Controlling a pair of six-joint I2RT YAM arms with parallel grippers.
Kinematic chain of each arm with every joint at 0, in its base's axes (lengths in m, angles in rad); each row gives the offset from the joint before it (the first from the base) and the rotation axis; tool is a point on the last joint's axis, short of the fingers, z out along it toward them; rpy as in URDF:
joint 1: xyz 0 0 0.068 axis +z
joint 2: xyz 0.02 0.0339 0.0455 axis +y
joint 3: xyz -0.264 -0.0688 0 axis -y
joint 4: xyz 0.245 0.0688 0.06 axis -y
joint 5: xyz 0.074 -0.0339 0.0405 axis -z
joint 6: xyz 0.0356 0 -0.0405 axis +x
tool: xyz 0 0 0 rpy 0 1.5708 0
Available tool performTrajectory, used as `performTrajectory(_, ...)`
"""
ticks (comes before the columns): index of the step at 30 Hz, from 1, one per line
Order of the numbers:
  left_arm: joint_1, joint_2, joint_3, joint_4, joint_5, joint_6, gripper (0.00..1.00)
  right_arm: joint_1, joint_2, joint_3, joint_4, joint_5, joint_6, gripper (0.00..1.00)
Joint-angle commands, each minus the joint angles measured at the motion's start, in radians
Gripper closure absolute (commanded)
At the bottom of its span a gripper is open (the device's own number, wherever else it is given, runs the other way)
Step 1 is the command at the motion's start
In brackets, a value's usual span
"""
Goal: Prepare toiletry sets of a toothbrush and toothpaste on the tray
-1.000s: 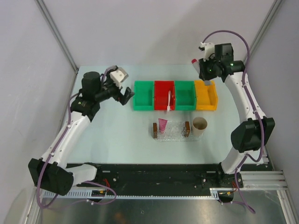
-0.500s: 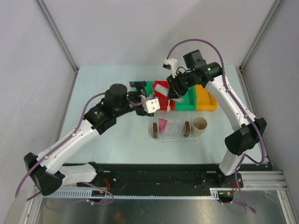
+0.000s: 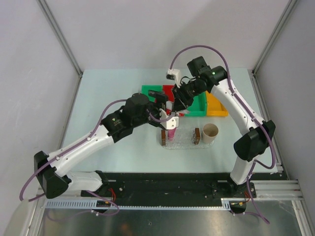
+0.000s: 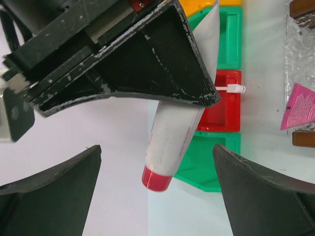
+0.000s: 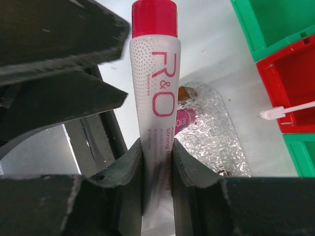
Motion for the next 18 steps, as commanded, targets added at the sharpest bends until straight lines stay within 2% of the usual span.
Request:
performTrajectory(1,-0.012,0.01,-0.005,-0.002,-0.004,0.052,0.01,0.023,-0.018,0.044,-0.029,-0.068,-0.041,0.82)
performTrajectory(10,-0.012,0.025,-0.028,-0.008,0.01,0.073,0.06,0.062,-0.038,0.041,-0.052,-0.09,-0.068,0.82)
performTrajectory(13,-0.012,0.025,-0.042,-0.01,0.022,0.07,0.13,0.063,-0.039,0.04,-0.055,-0.094,-0.071,0.82)
performTrajectory(16,-0.012,0.027,-0.05,-0.008,0.031,0.059,0.31,0.063,-0.041,0.038,-0.055,-0.096,-0.071,0.82)
performTrajectory(18,-0.012,0.025,-0.056,-0.01,0.035,0.055,0.36,0.065,-0.044,0.037,-0.055,-0.093,-0.071,0.82)
